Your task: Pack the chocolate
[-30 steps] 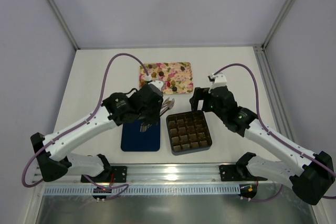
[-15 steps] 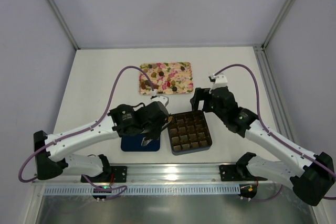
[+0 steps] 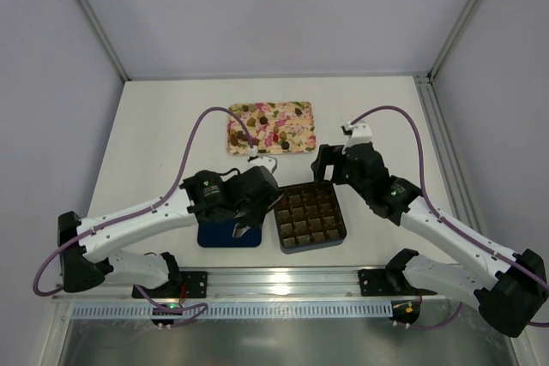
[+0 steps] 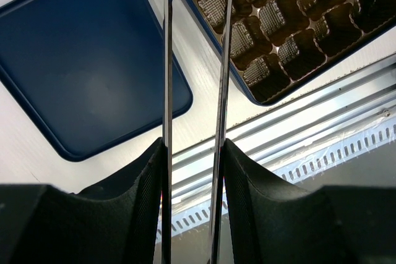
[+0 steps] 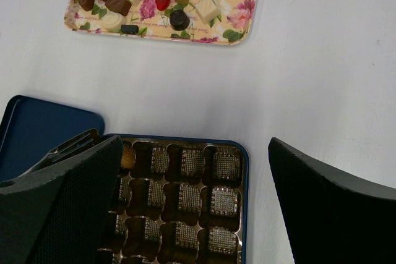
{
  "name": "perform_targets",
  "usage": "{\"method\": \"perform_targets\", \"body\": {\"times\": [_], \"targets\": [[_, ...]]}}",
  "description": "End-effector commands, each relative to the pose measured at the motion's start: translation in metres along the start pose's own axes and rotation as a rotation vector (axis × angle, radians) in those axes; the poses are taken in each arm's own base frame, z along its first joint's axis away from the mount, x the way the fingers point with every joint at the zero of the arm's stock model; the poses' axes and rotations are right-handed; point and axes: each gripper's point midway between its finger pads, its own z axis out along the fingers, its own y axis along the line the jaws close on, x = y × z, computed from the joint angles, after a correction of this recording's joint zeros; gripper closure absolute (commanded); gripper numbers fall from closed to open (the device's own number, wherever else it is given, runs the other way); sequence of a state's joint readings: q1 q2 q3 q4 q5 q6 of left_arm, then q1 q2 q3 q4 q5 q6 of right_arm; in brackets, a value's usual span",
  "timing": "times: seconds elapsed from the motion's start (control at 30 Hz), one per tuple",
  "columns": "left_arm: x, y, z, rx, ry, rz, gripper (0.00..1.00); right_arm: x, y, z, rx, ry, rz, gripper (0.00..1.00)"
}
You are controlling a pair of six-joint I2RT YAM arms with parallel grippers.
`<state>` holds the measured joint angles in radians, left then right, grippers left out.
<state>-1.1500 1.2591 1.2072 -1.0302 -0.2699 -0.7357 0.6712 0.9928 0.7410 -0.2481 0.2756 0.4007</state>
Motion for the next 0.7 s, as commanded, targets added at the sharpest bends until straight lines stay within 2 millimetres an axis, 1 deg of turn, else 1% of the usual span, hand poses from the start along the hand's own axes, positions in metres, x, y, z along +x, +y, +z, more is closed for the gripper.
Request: {"method": "perform_targets", "body": {"times": [0.0, 0.1, 0.2, 0.23, 0.27, 0.3, 0.37, 0.4, 0.47, 0.5, 0.53, 0.6, 0.63, 0.67], "targets": [[-0.013, -0.007, -0.002, 0.015, -0.055, -0.023, 0.59, -0.012, 0.002, -0.003, -0.004, -0.048, 0.03, 0.0], [-0.019, -0.007, -0.008, 0.024, -0.075, -0.028, 0.59, -0.012, 0.001, -0.004, -0.003, -0.049, 0.029, 0.0], [-0.034, -0.008, -0.021, 0.035, -0.139, -0.042, 0.59, -0.013, 0.002, -0.004, -0.004, -0.05, 0.026, 0.0], [-0.044, -0.009, -0.031, 0.045, -0.172, -0.048, 0.59, -0.014, 0.002, -0.005, -0.005, -0.051, 0.026, 0.0], [-0.051, -0.007, -0.036, 0.039, -0.195, -0.054, 0.59, -0.015, 0.002, -0.005, -0.004, -0.053, 0.025, 0.0], [-0.056, 0.0, -0.038, 0.008, -0.21, -0.054, 0.59, -0.014, 0.001, -0.005, -0.002, -0.049, 0.024, 0.0], [-0.071, 0.005, -0.049, -0.002, -0.244, -0.054, 0.59, -0.016, 0.002, -0.005, -0.006, -0.054, 0.026, 0.0], [-0.078, 0.014, -0.047, -0.03, -0.246, -0.07, 0.59, -0.015, 0.003, -0.005, -0.009, -0.049, 0.025, 0.0], [-0.089, 0.023, -0.048, -0.052, -0.256, -0.075, 0.59, -0.016, 0.004, -0.005, -0.012, -0.051, 0.024, 0.0], [-0.097, 0.036, -0.046, -0.084, -0.26, -0.102, 0.58, -0.015, 0.004, -0.004, -0.013, -0.047, 0.025, 0.0], [-0.101, 0.041, -0.04, -0.102, -0.247, -0.104, 0.58, -0.015, 0.005, -0.003, -0.016, -0.046, 0.025, 0.0], [-0.113, 0.055, -0.036, -0.13, -0.255, -0.114, 0.58, -0.013, 0.006, -0.002, -0.019, -0.038, 0.023, 0.0], [-0.12, 0.07, -0.026, -0.17, -0.244, -0.142, 0.58, -0.013, 0.007, -0.001, -0.025, -0.035, 0.023, 0.0], [-0.124, 0.076, -0.022, -0.18, -0.236, -0.13, 0.58, -0.012, 0.008, -0.001, -0.027, -0.032, 0.02, 0.0]]}}
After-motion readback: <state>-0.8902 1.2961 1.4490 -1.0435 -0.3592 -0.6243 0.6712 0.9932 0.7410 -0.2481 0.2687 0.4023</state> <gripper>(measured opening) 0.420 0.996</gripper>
